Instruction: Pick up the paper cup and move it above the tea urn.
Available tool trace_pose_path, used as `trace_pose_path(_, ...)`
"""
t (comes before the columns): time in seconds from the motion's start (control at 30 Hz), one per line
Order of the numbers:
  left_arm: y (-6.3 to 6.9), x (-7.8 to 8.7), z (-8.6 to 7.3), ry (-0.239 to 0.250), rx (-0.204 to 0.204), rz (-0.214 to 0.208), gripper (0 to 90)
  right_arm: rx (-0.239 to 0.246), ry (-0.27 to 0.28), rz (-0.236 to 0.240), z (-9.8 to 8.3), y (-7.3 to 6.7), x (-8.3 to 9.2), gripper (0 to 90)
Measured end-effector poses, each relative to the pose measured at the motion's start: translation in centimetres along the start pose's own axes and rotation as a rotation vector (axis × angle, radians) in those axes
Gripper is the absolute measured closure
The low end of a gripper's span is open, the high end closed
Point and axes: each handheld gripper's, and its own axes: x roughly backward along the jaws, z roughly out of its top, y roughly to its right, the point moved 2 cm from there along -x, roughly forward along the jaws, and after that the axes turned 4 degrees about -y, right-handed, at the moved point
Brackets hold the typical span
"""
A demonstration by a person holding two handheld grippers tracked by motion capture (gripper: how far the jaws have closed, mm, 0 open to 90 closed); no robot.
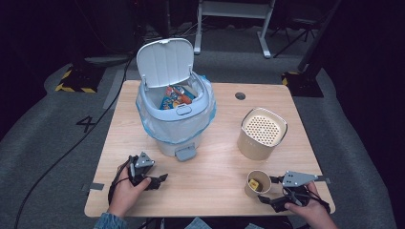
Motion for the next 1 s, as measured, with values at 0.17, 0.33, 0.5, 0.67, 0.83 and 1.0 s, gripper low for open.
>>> trace_pose_path(0.17,-0.1,-0.3,-0.1,-0.002,-0.052,0.04,23.0,0.008,0.055,-0.001,0.5,-0.5,-0.7,20.5)
trace_pose_path(0.33,-0.1,-0.4,0.0,-0.004,-0.056,0.04,21.5,0.01,0.083,0.0,0.7,-0.8,-1.4,21.8)
trace_pose_path(0.5,-0.1,-0.4,0.0,-0.004,-0.057,0.04,21.2,0.004,0.124,-0.004,0.8,-1.0,-2.0,23.3)
trace_pose_path(0.67,-0.1,-0.4,0.0,-0.004,-0.057,0.04,21.2,0.016,0.135,0.007,0.9,-0.8,-2.0,28.5)
trace_pose_path(0.83,-0.1,-0.4,0.0,-0.005,-0.058,0.041,21.2,0.039,0.159,0.014,1.2,-0.8,-1.7,29.3)
trace_pose_path(1.0,-0.1,-0.4,0.0,-0.005,-0.058,0.041,21.2,0.046,0.181,0.018,1.8,-0.4,-0.9,29.7)
